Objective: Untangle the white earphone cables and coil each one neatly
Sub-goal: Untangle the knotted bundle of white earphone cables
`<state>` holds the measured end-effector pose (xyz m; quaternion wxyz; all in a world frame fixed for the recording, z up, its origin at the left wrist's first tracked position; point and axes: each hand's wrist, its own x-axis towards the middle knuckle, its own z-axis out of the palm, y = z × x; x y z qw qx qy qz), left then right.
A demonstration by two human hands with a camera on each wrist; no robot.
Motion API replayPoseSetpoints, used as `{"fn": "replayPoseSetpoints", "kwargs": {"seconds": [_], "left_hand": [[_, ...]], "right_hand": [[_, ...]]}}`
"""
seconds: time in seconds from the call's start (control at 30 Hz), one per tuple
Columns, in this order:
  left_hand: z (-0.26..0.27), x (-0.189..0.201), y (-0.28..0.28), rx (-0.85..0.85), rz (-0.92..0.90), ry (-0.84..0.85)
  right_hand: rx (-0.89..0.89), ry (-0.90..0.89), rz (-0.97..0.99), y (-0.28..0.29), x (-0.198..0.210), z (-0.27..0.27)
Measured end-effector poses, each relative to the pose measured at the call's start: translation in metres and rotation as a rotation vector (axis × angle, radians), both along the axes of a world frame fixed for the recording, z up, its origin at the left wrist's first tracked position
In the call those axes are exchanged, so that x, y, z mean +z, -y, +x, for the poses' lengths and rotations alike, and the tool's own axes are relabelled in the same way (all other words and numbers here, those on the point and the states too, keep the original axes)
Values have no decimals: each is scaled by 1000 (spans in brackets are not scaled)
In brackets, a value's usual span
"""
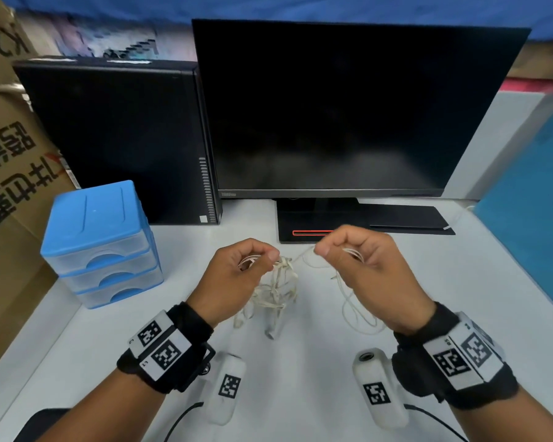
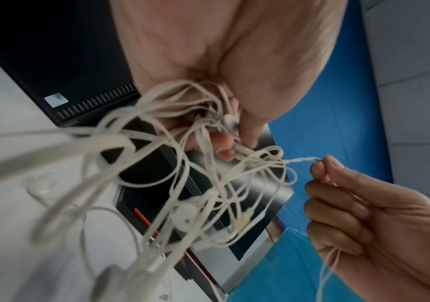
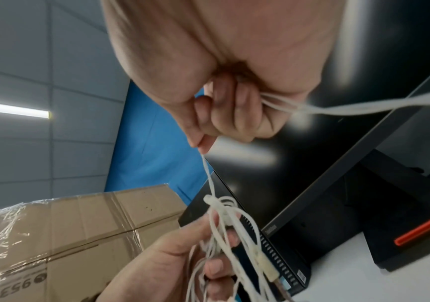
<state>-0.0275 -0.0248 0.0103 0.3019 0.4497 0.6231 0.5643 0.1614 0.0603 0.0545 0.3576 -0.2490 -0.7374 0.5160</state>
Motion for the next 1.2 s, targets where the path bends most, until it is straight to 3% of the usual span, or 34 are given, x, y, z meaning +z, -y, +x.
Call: {"fn": "replayPoseSetpoints", "kwargs": {"seconds": [0.1,0.27,0.6,0.8,0.9,1.07,1.2], "left_hand": [[4,7,4,-101,38,22],[1,4,6,-255,-54,-30],[1,10,7,-352,60,195],[1,16,8,-316,-6,278],[-1,15,6,-266,-48,325],[1,1,2,-88,-111,117],[9,0,3,-129,-188,15]], "right_hand": [[-12,-16,-4,-2,-1,0],[-104,-38,-9,-3,-7,-5],[-250,-83,-32,-24,-11,0],[-308,-85,-86,-26,-15,0],[-230,-84,-111,-25,-8,3],[-68,-116,-94,-10,0,1],[-28,-151,-63,-2,5,-1]]}}
